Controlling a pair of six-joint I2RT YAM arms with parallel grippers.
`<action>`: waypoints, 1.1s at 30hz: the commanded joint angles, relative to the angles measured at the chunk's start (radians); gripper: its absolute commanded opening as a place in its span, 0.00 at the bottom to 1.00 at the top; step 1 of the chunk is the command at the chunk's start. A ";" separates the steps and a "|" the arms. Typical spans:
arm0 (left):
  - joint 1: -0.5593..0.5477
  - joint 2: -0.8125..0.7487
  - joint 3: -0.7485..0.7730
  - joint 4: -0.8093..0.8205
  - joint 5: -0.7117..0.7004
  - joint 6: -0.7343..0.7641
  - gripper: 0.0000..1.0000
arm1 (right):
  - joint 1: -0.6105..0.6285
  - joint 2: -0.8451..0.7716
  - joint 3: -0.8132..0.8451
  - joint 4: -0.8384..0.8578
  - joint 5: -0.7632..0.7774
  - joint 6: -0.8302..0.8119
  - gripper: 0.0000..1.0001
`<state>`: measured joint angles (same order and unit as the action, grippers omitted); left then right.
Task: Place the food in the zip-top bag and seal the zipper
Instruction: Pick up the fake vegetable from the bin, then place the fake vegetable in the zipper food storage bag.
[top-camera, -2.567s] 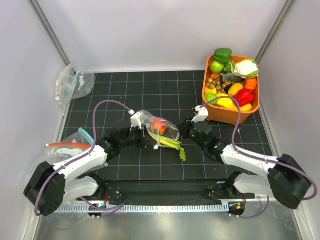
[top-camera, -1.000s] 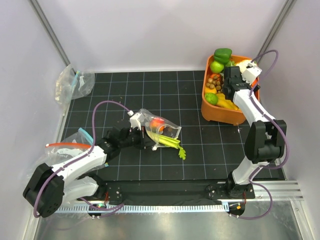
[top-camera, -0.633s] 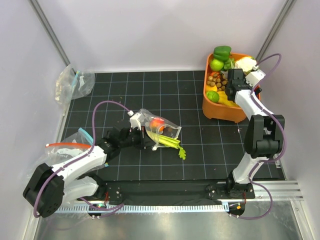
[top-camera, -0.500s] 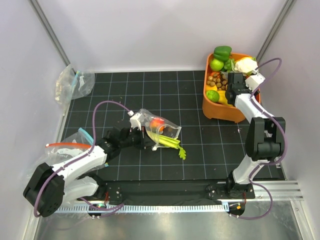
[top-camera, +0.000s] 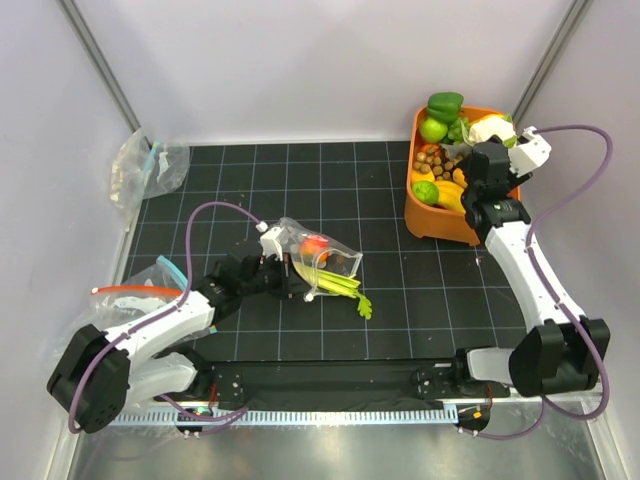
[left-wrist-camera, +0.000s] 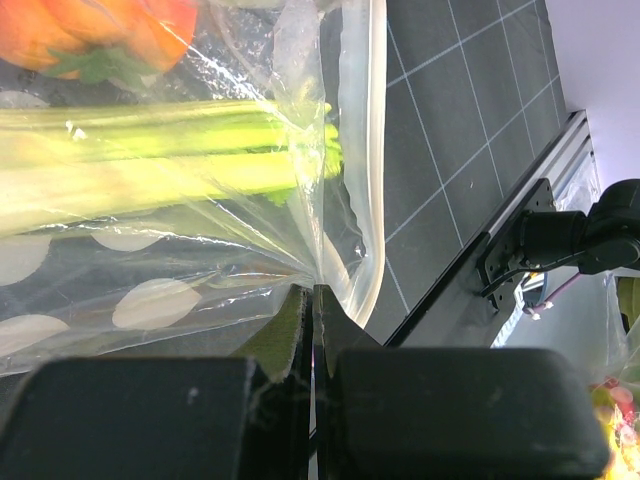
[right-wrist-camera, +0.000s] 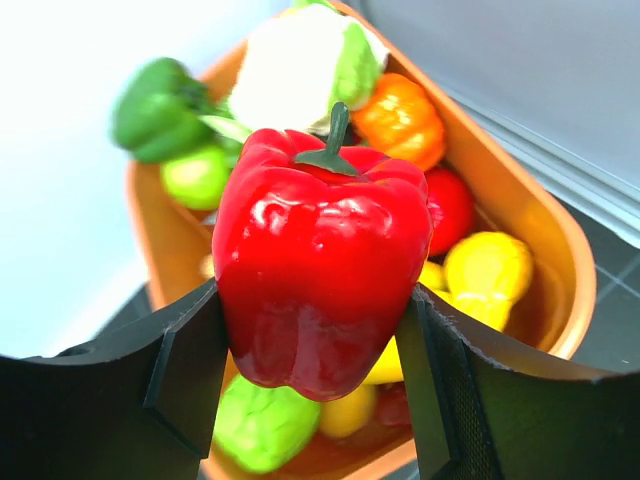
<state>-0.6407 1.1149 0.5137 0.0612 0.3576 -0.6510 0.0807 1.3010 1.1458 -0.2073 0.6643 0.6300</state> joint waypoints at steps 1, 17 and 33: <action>0.003 0.002 0.034 0.015 -0.006 0.005 0.00 | 0.016 -0.061 -0.015 0.026 -0.045 -0.016 0.24; 0.003 -0.017 0.032 0.005 -0.020 0.014 0.00 | 0.431 -0.246 -0.340 0.201 -0.505 -0.073 0.24; 0.003 -0.044 0.031 -0.017 -0.057 0.021 0.00 | 0.766 -0.101 -0.419 0.312 -0.494 -0.190 0.24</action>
<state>-0.6411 1.0939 0.5140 0.0322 0.3145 -0.6460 0.8417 1.2564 0.7029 0.0341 0.1516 0.4683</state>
